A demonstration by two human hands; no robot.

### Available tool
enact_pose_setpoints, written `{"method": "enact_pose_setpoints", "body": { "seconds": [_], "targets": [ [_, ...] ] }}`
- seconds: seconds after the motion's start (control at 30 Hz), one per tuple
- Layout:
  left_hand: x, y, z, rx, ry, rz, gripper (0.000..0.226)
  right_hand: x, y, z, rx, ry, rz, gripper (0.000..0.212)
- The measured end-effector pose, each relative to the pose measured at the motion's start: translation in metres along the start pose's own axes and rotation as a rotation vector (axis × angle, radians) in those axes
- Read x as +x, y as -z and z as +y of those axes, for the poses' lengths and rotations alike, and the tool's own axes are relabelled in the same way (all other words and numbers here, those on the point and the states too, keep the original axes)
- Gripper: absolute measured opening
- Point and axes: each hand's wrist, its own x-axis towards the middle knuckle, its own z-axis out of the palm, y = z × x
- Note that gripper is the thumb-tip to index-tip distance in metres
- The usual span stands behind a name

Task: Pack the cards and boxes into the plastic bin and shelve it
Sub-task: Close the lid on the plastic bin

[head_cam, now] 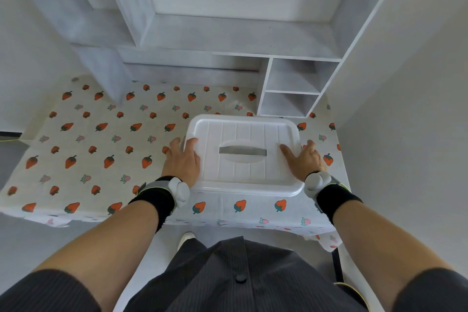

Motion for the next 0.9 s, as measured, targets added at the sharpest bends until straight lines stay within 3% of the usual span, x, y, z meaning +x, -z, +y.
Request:
{"method": "enact_pose_setpoints", "body": {
  "seconds": [0.13,0.27,0.37,0.6,0.77,0.9],
  "targets": [
    [0.003,0.001,0.003,-0.052,0.012,-0.038,0.047,0.004,0.001,-0.003,-0.022,0.022,-0.013,0.087],
    [0.004,0.004,0.001,0.08,-0.006,0.035,0.054,0.001,0.003,-0.003,-0.052,0.11,0.049,0.077],
    [0.005,0.006,0.003,0.189,-0.004,-0.007,0.056,0.001,0.005,-0.004,-0.045,0.133,0.059,0.073],
    [0.012,0.01,0.003,0.187,0.014,-0.056,0.054,-0.006,0.003,-0.013,-0.148,0.15,0.087,0.067],
    [0.014,0.02,0.006,-0.002,0.001,-0.172,0.053,-0.021,-0.009,-0.019,-0.201,0.135,-0.061,0.082],
    [0.016,0.033,0.013,-0.015,0.019,-0.211,0.049,-0.025,-0.009,-0.026,-0.178,0.124,-0.133,0.093]
  ]
}}
